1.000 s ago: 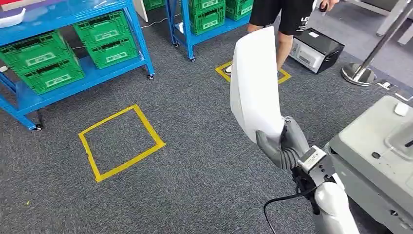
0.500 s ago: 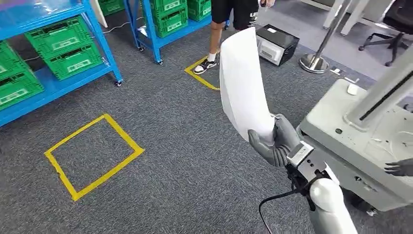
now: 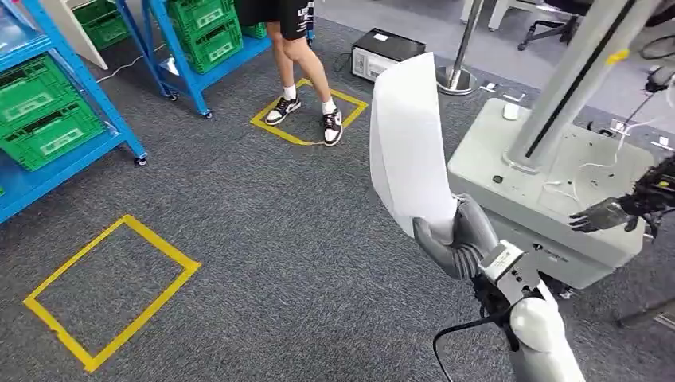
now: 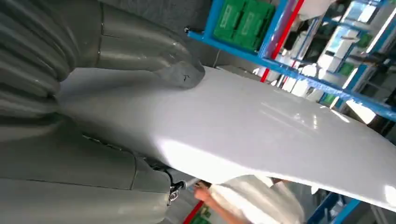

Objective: Take the parts from the cabinet and place them on the table.

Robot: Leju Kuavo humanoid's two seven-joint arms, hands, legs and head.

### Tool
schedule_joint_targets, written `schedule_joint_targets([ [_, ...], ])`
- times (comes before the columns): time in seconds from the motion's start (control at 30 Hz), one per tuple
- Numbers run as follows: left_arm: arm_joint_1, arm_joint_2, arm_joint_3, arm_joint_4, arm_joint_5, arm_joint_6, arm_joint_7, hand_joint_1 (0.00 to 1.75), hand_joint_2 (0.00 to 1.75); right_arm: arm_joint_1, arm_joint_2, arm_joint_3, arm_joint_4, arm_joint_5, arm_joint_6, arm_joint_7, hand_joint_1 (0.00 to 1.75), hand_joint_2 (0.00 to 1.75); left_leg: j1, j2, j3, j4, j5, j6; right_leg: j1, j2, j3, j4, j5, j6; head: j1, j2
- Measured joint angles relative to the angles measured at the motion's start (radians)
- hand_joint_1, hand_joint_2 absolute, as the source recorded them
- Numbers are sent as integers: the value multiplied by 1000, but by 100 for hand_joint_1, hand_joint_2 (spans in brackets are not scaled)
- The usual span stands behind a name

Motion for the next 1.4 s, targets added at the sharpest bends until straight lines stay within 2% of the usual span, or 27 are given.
schedule_joint_targets([
  [0.07, 4, 0, -7, 0, -2, -2, -8, 0, 175, 31, 0, 0, -2, 0, 3, 0, 175, 175, 2, 0, 11, -18, 37, 1, -1, 27, 0, 2, 1, 2, 0, 0],
  [0.13, 4, 0, -11, 0, -3, -3, -16, 0, 175, 51, 0, 0, -2, 0, 3, -1, 175, 175, 8, -19, 88, -178, 126, 1, -5, 55, -1, 6, 2, 9, 0, 0],
  [0.17, 4, 0, -14, 0, -7, -4, -16, 0, 175, 57, 0, 0, -3, 0, 3, -2, 175, 175, 15, -68, 124, -260, 147, 0, -6, 66, -3, 9, 1, 15, 0, 0],
  [0.2, 4, -4, -17, 0, -7, -4, -16, 0, 175, 60, 0, 0, -3, -1, 3, -2, 175, 175, 14, -98, 131, -278, 129, 2, -3, 80, -11, 15, 2, 25, 0, 0],
  [0.33, 1, -5, -21, -1, -5, -4, -13, 0, 175, 83, 4, 3, -4, -1, -1, -2, 175, 175, 9, -52, 135, -277, 138, 38, -10, 126, -21, 0, 20, 56, 0, 0],
  [0.37, 0, -5, -21, -1, -3, -4, -11, 0, 175, 87, 5, 4, -5, 0, -2, -1, 175, 175, 13, -37, 135, -285, 145, 49, -11, 102, -24, 10, 16, 56, 1, 0],
  [0.4, 0, -5, -22, -1, -3, -3, -8, 0, 175, 85, 7, 6, -4, 0, -3, 0, 175, 175, 12, -26, 134, -287, 148, 56, -3, 38, -41, 43, -10, 57, 6, 0],
  [0.43, 2, -4, -22, 0, 0, 0, -7, 0, 175, 81, 9, 10, -4, 0, -3, 1, 175, 175, 8, -11, 131, -287, 149, 59, 0, 4, -78, 117, -55, 59, 7, 0],
  [0.5, 6, -1, -22, 0, 4, 2, -6, 0, 175, 80, 15, 15, -3, 0, -3, 3, 175, 175, 2, 18, 127, -286, 148, 63, -1, -13, -149, 275, -124, 61, 7, 0],
  [0.53, 7, 4, -22, 1, 7, 4, -7, 0, 175, 79, 19, 18, 1, 0, -2, 3, 175, 175, 0, 33, 125, -285, 148, 63, 0, -14, -170, 324, -136, 60, 7, 0],
  [0.57, 8, 5, -22, 2, 12, 5, -6, 0, 175, 77, 21, 19, 3, 0, -1, 3, 175, 175, -1, 43, 125, -284, 147, 64, 0, -15, -169, 324, -128, 59, 7, 0],
  [0.77, 7, 5, -22, 2, 12, 5, -6, 0, 175, 76, 21, 19, 3, 0, -1, 3, 175, 175, -2, 47, 125, -284, 147, 64, 0, -16, -165, 318, -123, 58, 7, 0],
  [0.8, 7, 8, -22, 2, 13, 8, -6, 0, 175, 73, 24, 20, 6, 0, -1, 3, 175, 175, -3, 56, 125, -284, 146, 65, 0, -18, -145, 284, -101, 56, 7, 0],
  [0.83, 5, 9, -22, 2, 17, 8, -6, 0, 175, 64, 26, 21, 10, 0, -1, 3, 175, 175, -6, 72, 127, -283, 144, 65, 2, -28, -78, 170, -48, 49, 8, 0],
  [0.87, 4, 10, -22, 2, 22, 9, -6, 0, 175, 52, 26, 23, 13, 0, -1, 3, 175, 175, -7, 83, 129, -281, 142, 63, 6, -57, -18, 68, -14, 41, 7, 0],
  [0.9, 3, 11, -22, 2, 31, 9, -6, 0, 175, 24, 27, 27, 21, -2, -2, 0, 175, 175, -12, 105, 131, -281, 136, 50, 19, -99, 5, 10, -14, 29, 5, 0],
  [0.93, 1, 10, -22, -1, 35, 13, -16, 0, 175, 7, 27, 28, 34, -1, 0, 3, 175, 175, -11, 134, 141, -288, 137, 36, 22, -67, -1, 4, -8, 18, 5, 0],
  [0.97, 1, 11, -22, -2, 40, 19, -21, 0, 175, 4, 27, 30, 36, -1, 1, 3, 175, 175, -11, 121, 137, -284, 130, 27, 8, -56, 7, -7, 2, 11, 5, 0],
  [1.0, 0, 11, -21, -2, 49, 23, -32, 0, 175, -4, 29, 35, 38, -3, 4, 3, 175, 175, -8, 56, 131, -263, 112, 21, 6, -49, 8, -13, 5, 8, 3, 0],
  [1.03, 2, 11, -21, -2, 56, 27, -41, 0, 175, -19, 29, 37, 43, -2, 8, 6, 175, 175, -6, 21, 108, -209, 76, 19, 5, -38, 6, -13, 9, 2, 3, 0],
  [1.1, 4, 9, -20, -2, 64, 29, -48, 0, 175, -39, 34, 48, 56, -4, 19, 8, 175, 175, -2, 1, 36, -54, 3, 15, 5, -13, 2, -12, 10, 0, 2, 0],
  [1.13, 4, 7, -20, -2, 64, 29, -48, 0, 175, -44, 35, 53, 62, -5, 21, 10, 175, 175, -2, 0, 7, 4, -11, 13, 5, 1, 1, -11, 10, 1, 2, 0],
  [1.2, 6, 4, -20, -2, 61, 28, -41, 0, 175, -46, 37, 61, 73, -7, 21, 18, 175, 175, 1, -1, 16, -25, 37, 10, 2, 29, 1, -6, 9, 2, 2, 0],
  [1.23, 6, 4, -20, -1, 58, 27, -34, 0, 175, -46, 38, 63, 76, -8, 21, 21, 175, 175, 3, -4, 40, -81, 75, 9, 0, 40, 1, -4, 8, 4, 2, 0],
  [1.27, 5, 4, -20, -1, 53, 23, -22, 0, 175, -46, 39, 66, 79, -11, 21, 24, 175, 175, 9, -23, 90, -196, 136, 6, -3, 57, 1, 2, 5, 11, 2, 0],
  [1.33, 8, 3, -20, -1, 53, 19, 1, 0, 175, -43, 40, 68, 80, -17, 23, 27, 175, 175, 15, -96, 122, -273, 135, 5, 0, 79, -9, 17, 1, 28, 0, 0],
  [1.4, 3, 3, -20, -1, 52, 11, 16, 0, 175, -30, 41, 68, 80, -19, 29, 34, 175, 175, 9, -72, 124, -265, 137, 24, -6, 99, -17, 8, 11, 43, 0, 0],
])
